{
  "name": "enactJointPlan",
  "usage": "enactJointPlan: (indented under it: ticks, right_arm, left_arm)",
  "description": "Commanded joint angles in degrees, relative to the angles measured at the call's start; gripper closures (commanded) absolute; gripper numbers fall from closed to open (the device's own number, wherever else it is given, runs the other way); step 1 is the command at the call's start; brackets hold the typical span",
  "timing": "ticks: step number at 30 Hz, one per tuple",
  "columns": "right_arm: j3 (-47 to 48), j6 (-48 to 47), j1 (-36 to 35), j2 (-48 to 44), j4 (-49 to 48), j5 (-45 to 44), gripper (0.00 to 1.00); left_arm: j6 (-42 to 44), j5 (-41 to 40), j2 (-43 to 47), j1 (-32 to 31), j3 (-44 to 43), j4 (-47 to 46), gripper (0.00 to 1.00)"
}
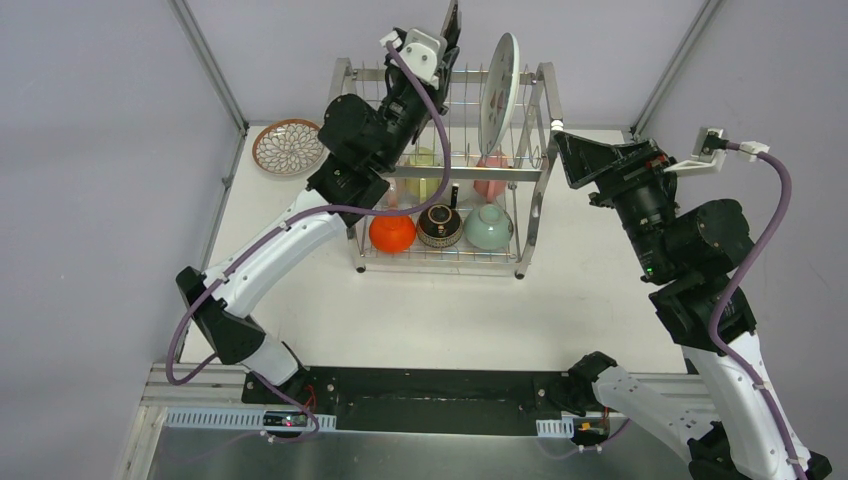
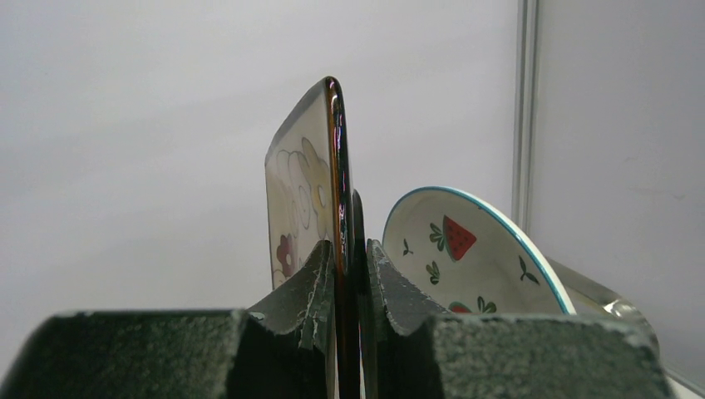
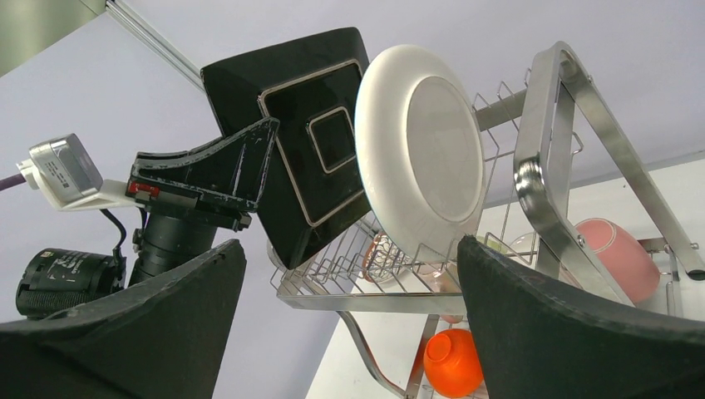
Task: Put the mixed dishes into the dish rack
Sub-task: Insert the plate into the dish rack.
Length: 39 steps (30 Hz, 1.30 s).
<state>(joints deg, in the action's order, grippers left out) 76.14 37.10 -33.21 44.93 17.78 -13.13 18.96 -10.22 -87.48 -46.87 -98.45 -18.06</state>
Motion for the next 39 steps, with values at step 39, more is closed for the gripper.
enactJointPlan:
  ticks: [39]
  right_arm:
    - [0.3, -2.1, -0.2, -1.6, 1.1, -1.5, 0.00]
  left_arm:
    - [11.4, -13.7, 0.6, -7.9, 7.5, -30.6, 1.00]
